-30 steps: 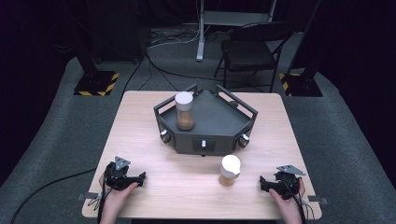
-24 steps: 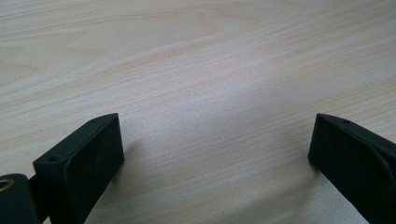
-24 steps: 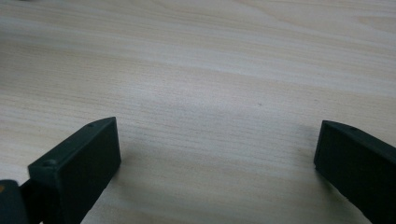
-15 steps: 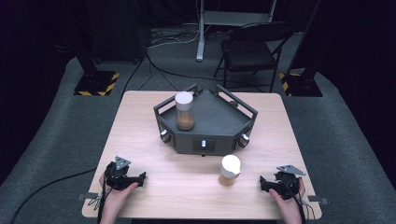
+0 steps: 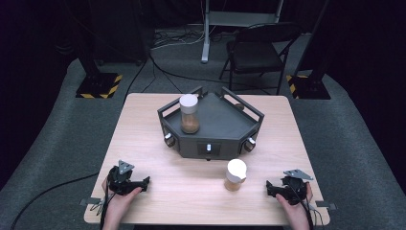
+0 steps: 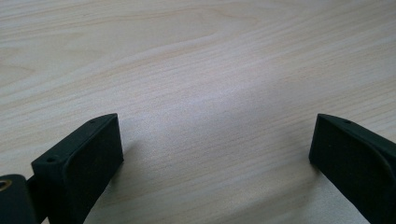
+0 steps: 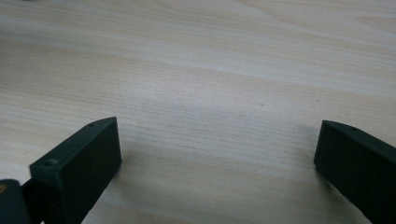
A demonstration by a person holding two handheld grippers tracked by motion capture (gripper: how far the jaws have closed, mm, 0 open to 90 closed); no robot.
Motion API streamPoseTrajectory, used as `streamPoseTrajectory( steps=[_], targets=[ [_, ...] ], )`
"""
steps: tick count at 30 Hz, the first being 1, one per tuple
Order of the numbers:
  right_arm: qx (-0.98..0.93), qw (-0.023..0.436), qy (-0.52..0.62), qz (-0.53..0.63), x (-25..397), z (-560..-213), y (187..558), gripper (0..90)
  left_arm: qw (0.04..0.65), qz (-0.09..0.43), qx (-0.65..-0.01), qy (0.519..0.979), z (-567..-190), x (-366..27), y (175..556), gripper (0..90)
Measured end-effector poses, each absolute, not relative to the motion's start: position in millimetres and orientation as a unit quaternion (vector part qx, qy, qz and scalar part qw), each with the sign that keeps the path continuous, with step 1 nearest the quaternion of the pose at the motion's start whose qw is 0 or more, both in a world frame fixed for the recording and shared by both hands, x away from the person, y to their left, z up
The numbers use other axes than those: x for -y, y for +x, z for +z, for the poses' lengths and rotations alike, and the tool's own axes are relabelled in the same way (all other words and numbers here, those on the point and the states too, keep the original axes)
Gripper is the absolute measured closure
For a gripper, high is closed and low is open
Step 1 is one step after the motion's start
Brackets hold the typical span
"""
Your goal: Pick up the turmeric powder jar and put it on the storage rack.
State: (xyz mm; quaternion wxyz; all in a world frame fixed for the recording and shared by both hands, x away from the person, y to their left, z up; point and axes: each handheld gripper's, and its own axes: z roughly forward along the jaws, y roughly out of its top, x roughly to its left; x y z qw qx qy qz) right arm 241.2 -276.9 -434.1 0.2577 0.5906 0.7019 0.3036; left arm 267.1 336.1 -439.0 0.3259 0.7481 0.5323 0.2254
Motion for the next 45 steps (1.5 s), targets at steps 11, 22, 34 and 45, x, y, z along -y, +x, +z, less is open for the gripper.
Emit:
streamPoseTrajectory(
  steps=[11, 22, 34, 45],
  targets=[
    [-0.709, 0.255, 0.583, 0.305, 277.8, -434.0, 241.3, 0.0, 0.326, 0.224, -0.531, 0.749, -439.0, -336.2, 268.2, 2.3],
    [-0.711, 0.241, 0.58, 0.316, 284.1, -429.3, 238.4, 5.1, 0.326, 0.223, -0.529, 0.751, -438.9, -335.9, 269.9, 1.8],
    [-0.718, 0.237, 0.558, 0.343, 281.5, -417.1, 227.8, 4.5, 0.326, 0.223, -0.527, 0.752, -438.7, -336.1, 270.8, 1.6],
    [-0.73, 0.227, 0.528, 0.369, 276.5, -400.5, 219.6, 4.6, 0.326, 0.223, -0.527, 0.753, -438.6, -336.1, 270.8, 1.6]
  ],
)
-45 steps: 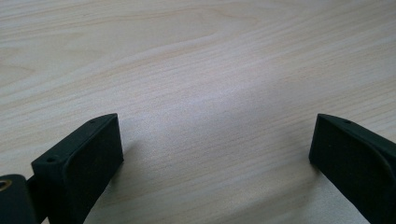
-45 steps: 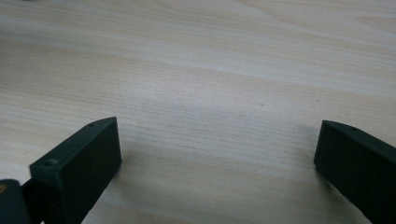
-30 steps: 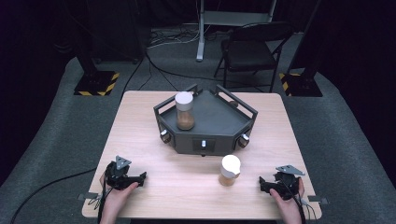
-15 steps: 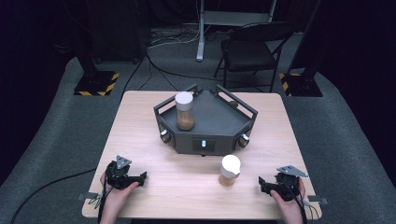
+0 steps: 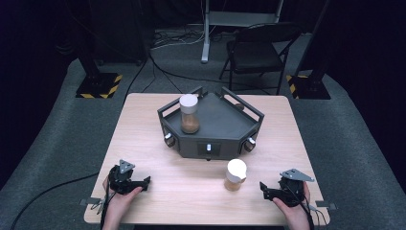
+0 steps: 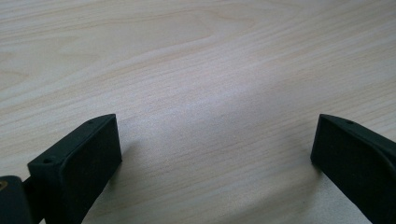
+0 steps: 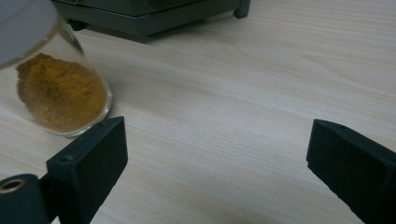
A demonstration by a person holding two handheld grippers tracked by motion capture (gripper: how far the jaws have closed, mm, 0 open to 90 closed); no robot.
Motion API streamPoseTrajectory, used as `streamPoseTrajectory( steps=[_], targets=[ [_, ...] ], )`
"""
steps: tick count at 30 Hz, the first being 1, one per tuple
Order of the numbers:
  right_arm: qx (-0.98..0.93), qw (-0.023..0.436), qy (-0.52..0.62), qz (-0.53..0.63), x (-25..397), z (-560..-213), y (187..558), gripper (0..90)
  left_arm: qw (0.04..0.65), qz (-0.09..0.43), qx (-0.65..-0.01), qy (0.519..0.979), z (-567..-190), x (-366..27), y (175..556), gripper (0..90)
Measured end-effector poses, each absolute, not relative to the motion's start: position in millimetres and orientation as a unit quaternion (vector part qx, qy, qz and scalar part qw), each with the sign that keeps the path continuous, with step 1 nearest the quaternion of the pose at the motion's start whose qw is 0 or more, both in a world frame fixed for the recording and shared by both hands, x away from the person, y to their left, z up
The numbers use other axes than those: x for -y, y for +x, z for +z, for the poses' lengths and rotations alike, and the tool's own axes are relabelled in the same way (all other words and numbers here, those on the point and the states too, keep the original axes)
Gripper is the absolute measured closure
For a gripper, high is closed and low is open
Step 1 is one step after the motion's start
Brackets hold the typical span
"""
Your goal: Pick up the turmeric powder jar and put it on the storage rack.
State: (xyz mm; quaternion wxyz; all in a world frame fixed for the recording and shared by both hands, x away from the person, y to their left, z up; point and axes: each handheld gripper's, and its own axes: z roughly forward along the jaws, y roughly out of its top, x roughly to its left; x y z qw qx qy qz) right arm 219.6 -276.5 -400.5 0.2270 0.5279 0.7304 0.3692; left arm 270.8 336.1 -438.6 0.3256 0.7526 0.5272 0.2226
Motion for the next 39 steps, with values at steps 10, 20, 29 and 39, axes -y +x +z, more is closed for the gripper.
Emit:
streamPoseTrajectory(
  steps=[10, 20, 29, 39],
  targets=[
    [-0.74, 0.221, 0.505, 0.387, 270.3, -387.9, 212.9, 5.0, 0.326, 0.222, -0.527, 0.753, -438.7, -336.2, 270.7, 1.7],
    [-0.746, 0.217, 0.486, 0.4, 260.1, -379.8, 206.6, 5.3, 0.326, 0.222, -0.526, 0.753, -438.7, -336.2, 270.8, 1.6],
    [-0.75, 0.213, 0.471, 0.413, 252.8, -375.9, 203.4, 5.9, 0.326, 0.222, -0.526, 0.753, -438.7, -336.1, 270.6, 1.7],
    [-0.754, 0.21, 0.461, 0.419, 243.1, -376.6, 203.8, 6.5, 0.327, 0.222, -0.526, 0.753, -438.8, -336.0, 270.6, 1.7]
  ],
)
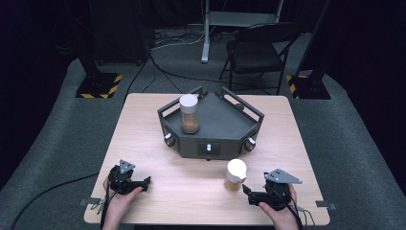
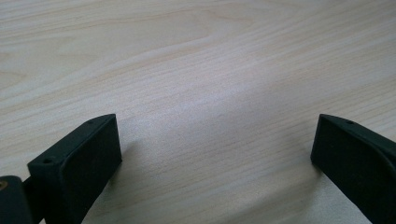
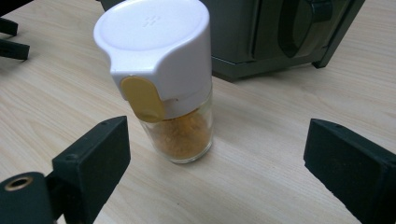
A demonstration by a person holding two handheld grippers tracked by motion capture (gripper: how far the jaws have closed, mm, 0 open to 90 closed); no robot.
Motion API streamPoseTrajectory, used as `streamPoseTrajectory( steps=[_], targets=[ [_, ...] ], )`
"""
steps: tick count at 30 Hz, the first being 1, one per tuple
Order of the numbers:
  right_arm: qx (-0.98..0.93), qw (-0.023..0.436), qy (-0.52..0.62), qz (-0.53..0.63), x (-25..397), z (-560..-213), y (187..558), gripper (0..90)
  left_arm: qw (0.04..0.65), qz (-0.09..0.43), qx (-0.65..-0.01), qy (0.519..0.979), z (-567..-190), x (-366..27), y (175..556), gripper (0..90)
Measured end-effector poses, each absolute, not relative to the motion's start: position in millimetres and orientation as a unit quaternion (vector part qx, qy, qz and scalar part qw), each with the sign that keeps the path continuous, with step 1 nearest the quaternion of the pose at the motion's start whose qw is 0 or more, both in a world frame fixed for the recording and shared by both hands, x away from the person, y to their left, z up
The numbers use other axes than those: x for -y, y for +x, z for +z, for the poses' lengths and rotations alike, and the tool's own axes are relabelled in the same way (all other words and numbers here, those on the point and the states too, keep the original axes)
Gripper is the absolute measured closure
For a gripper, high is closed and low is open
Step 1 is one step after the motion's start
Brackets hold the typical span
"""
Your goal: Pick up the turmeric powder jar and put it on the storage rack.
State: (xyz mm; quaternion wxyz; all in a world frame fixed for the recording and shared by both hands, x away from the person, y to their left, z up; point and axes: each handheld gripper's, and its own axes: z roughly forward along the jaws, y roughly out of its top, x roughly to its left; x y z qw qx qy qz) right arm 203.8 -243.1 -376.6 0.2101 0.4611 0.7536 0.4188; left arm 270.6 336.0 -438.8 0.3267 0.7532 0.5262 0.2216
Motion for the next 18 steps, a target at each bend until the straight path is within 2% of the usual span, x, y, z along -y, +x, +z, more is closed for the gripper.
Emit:
streamPoseTrajectory(
  steps=[18],
  targets=[
    [-0.749, 0.208, 0.459, 0.43, 228.8, -382.2, 210.7, 6.5, 0.327, 0.222, -0.526, 0.753, -438.8, -335.9, 270.5, 1.6]
  ],
)
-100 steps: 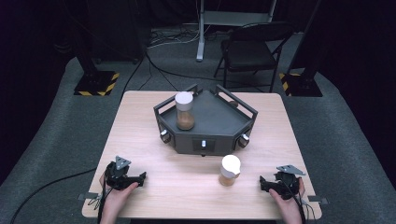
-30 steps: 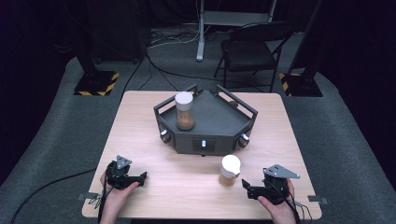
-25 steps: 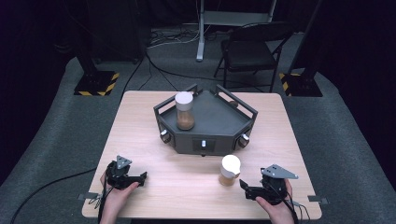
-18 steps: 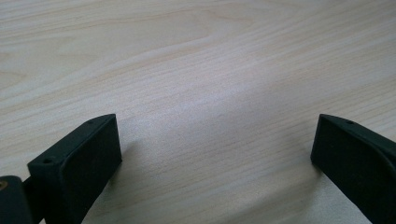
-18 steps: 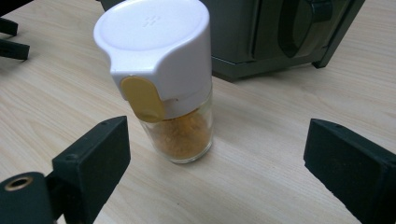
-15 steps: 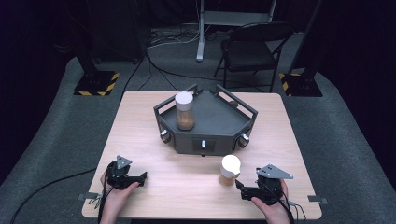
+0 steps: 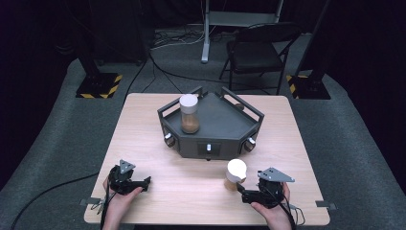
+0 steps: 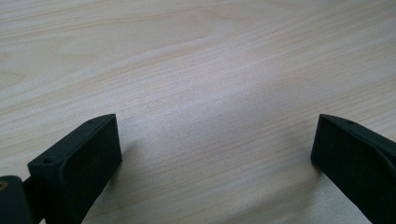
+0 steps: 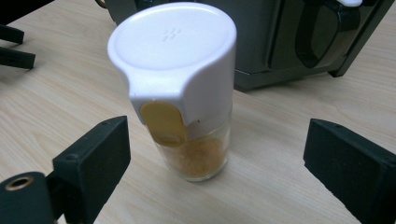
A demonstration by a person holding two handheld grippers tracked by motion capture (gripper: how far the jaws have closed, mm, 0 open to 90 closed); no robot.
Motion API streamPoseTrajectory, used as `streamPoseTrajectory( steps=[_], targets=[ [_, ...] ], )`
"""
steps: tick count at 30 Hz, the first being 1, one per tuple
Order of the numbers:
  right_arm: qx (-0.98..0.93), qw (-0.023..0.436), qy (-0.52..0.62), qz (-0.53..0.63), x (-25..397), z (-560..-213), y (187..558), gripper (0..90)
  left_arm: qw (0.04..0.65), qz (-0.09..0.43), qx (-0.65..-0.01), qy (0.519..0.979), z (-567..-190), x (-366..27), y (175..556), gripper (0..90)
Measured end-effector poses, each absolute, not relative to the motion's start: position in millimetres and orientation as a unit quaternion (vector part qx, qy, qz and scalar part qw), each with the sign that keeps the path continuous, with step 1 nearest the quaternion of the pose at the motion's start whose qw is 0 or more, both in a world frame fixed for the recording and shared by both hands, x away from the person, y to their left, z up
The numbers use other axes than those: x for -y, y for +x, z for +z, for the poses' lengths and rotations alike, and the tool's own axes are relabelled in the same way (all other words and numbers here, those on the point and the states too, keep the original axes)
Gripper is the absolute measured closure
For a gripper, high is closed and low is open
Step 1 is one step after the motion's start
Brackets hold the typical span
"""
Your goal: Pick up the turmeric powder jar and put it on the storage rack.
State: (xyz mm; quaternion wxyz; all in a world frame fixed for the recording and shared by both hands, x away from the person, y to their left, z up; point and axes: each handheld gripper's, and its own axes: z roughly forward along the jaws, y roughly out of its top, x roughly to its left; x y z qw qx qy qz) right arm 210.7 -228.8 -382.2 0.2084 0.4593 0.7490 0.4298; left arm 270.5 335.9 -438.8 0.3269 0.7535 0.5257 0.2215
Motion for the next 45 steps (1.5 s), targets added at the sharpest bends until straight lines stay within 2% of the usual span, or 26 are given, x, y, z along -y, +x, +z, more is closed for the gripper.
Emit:
streamPoseTrajectory(
  steps=[19, 45],
  targets=[
    [-0.754, 0.208, 0.453, 0.426, 210.7, -386.6, 224.6, 9.0, 0.327, 0.221, -0.526, 0.754, -438.8, -335.9, 270.5, 1.6],
    [-0.748, 0.234, 0.451, 0.428, 188.5, -396.8, 234.3, 18.5, 0.327, 0.221, -0.525, 0.754, -438.8, -335.7, 270.7, 1.6]
  ],
)
